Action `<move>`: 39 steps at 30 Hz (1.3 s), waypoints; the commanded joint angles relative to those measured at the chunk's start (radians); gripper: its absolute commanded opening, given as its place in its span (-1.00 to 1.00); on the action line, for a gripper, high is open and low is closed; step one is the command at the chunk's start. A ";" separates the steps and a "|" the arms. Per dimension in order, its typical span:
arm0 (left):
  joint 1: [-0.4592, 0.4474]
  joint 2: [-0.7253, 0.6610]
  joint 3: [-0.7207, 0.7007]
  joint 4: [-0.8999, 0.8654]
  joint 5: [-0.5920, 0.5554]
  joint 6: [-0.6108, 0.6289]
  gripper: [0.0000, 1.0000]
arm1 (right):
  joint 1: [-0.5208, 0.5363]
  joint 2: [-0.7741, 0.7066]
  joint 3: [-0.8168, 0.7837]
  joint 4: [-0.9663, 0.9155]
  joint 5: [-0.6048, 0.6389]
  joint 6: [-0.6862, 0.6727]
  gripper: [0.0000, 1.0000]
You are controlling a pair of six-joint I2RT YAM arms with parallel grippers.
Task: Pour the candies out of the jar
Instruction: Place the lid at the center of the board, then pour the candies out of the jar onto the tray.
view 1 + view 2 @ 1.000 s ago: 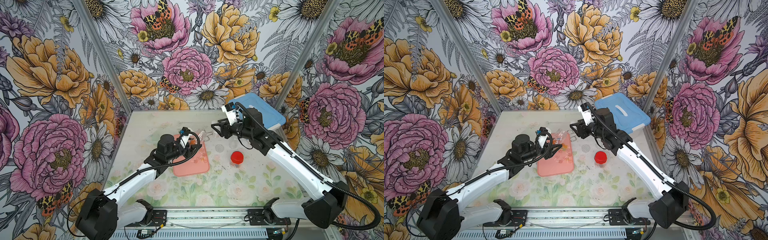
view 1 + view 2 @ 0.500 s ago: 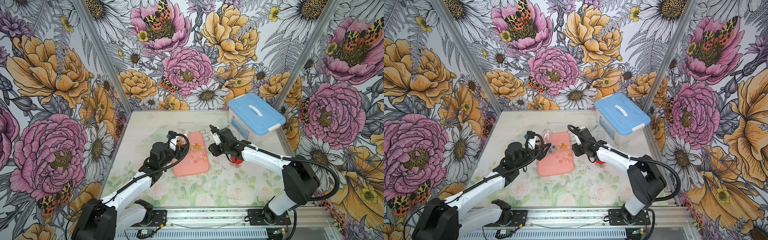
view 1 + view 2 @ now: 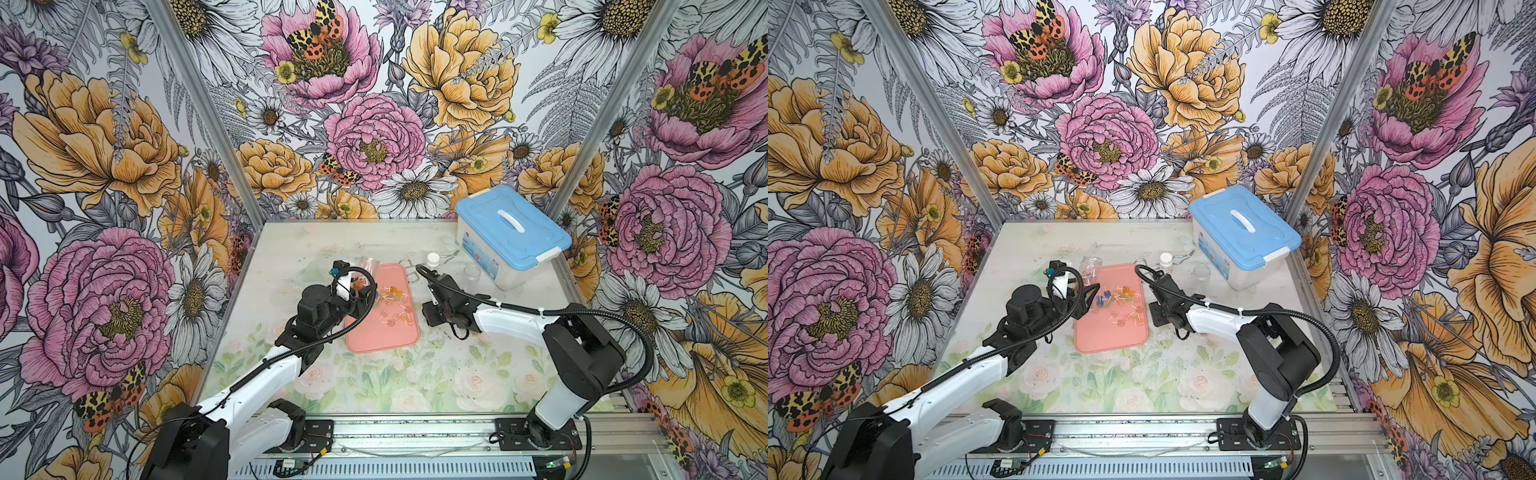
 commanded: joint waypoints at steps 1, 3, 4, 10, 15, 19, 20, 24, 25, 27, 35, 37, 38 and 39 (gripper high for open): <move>0.007 0.000 0.000 0.033 -0.020 -0.004 -1.00 | 0.010 -0.005 -0.004 0.020 0.011 0.038 -0.26; 0.008 0.005 0.007 0.026 -0.013 -0.004 -1.00 | 0.014 0.013 0.003 0.020 0.017 0.035 -0.26; 0.004 0.005 0.011 0.021 -0.014 -0.005 -1.00 | 0.015 0.023 0.009 0.020 0.022 0.032 -0.26; 0.003 0.003 0.022 -0.017 -0.019 -0.003 -1.00 | 0.016 0.032 0.015 0.022 0.035 0.041 0.03; -0.010 -0.010 0.041 -0.091 -0.033 -0.005 -1.00 | 0.016 -0.008 0.020 0.022 0.026 0.047 0.46; -0.029 -0.021 0.063 -0.169 -0.059 -0.014 -1.00 | 0.006 -0.071 0.039 0.020 0.013 0.048 0.58; -0.033 -0.022 0.072 -0.200 -0.069 -0.022 -1.00 | 0.000 -0.086 0.048 0.021 0.010 0.047 0.59; -0.061 -0.010 0.118 -0.342 -0.094 -0.054 -1.00 | -0.025 -0.123 0.094 0.023 0.034 0.045 0.67; -0.067 -0.001 0.138 -0.389 -0.097 -0.064 -1.00 | -0.031 -0.125 0.110 0.026 0.048 0.044 0.70; -0.079 0.018 0.174 -0.486 -0.095 -0.080 -1.00 | -0.043 -0.121 0.133 0.040 0.069 0.050 0.77; -0.096 0.122 0.275 -0.751 -0.070 -0.114 -1.00 | -0.110 -0.124 0.067 0.193 0.040 0.138 0.99; -0.093 0.170 0.307 -0.801 -0.048 -0.117 -1.00 | -0.126 -0.141 0.020 0.247 0.011 0.171 0.99; -0.093 0.194 0.325 -0.822 -0.030 -0.116 -1.00 | -0.131 -0.150 0.002 0.264 0.007 0.181 0.99; -0.094 0.226 0.350 -0.850 -0.008 -0.112 -1.00 | -0.135 -0.160 -0.016 0.278 0.007 0.189 0.99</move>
